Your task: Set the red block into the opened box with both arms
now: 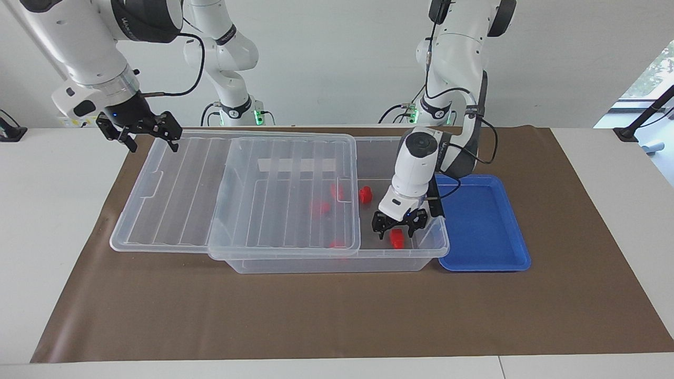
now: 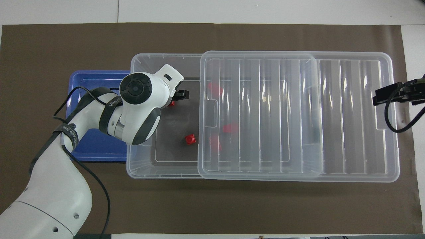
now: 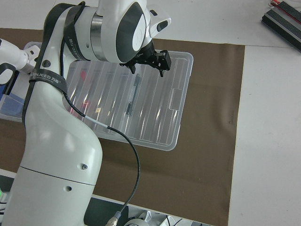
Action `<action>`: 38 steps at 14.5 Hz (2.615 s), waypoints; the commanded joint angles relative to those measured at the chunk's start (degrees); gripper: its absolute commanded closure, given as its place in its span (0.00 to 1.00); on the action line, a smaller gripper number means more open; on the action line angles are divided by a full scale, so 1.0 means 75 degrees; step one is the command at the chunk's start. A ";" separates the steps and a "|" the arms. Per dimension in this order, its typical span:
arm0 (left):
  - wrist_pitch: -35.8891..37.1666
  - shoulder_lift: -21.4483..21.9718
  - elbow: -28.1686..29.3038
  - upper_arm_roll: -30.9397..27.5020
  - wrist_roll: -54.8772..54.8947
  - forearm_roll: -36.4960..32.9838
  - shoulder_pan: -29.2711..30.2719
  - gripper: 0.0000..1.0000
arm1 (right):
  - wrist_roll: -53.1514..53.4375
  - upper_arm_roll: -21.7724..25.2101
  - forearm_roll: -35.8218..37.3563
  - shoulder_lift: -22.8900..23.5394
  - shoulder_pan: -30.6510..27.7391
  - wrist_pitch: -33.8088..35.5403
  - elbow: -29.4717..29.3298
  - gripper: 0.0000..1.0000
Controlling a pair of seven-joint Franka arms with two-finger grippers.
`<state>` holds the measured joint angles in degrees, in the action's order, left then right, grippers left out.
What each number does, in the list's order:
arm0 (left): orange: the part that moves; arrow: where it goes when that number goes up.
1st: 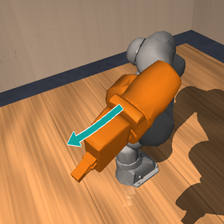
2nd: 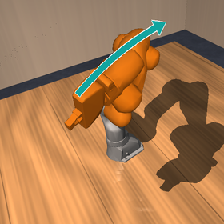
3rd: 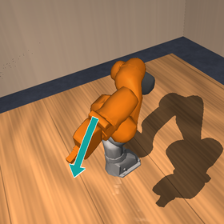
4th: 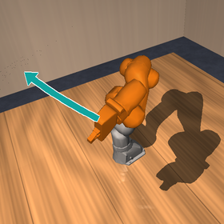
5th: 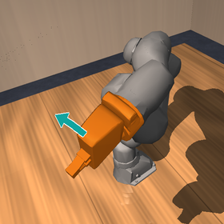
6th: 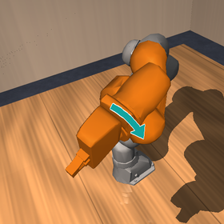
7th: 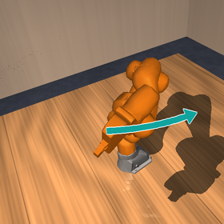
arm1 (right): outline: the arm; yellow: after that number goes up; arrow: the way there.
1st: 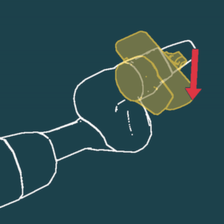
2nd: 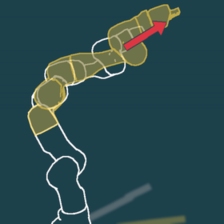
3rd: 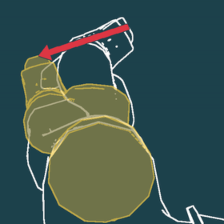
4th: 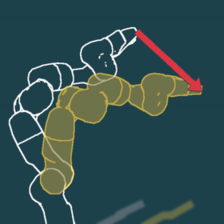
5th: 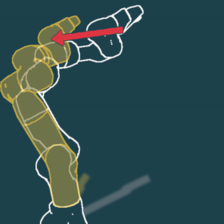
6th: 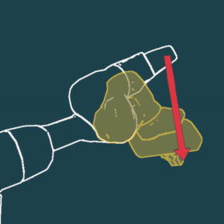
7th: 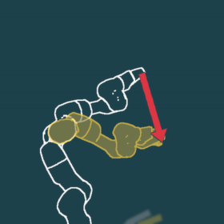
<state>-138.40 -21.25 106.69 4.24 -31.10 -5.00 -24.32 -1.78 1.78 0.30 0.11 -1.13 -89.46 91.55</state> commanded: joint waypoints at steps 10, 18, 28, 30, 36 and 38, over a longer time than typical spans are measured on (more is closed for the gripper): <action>0.2983 0.2784 0.0048 0.0044 0.0114 -0.0095 -0.0015 0.00 | 0.0038 -0.0015 -0.0029 -0.0109 -0.0095 0.0034 0.0145 0.00; 0.3909 0.2857 -0.0525 -0.0073 0.2385 0.1030 0.1531 0.00 | -0.1180 -0.0015 -0.0028 -0.0202 -0.0585 -0.0444 0.0483 1.00; 0.4988 0.3008 -0.1171 -0.0120 0.3982 0.0959 0.2551 0.00 | -0.2962 -0.0003 -0.0028 0.0243 -0.2087 -0.2659 0.1924 1.00; 0.5012 0.3113 -0.1159 -0.0108 0.4227 0.0959 0.2751 0.00 | -0.2951 -0.0003 -0.0040 0.0150 -0.2064 -0.3106 0.2417 1.00; 0.5410 0.3278 -0.1124 -0.0120 0.4802 0.0959 0.3126 0.00 | -0.2787 -0.0015 -0.0040 0.0114 -0.1713 -0.3341 0.2712 1.00; 0.5516 0.3348 -0.1066 -0.0120 0.4815 0.0959 0.3138 0.00 | -0.2437 -0.0038 -0.0040 0.0114 -0.1596 -0.3295 0.2712 1.00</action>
<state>-98.92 2.60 98.30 3.02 3.56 1.66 -1.64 -22.12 1.80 0.32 2.59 -13.76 -113.29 109.98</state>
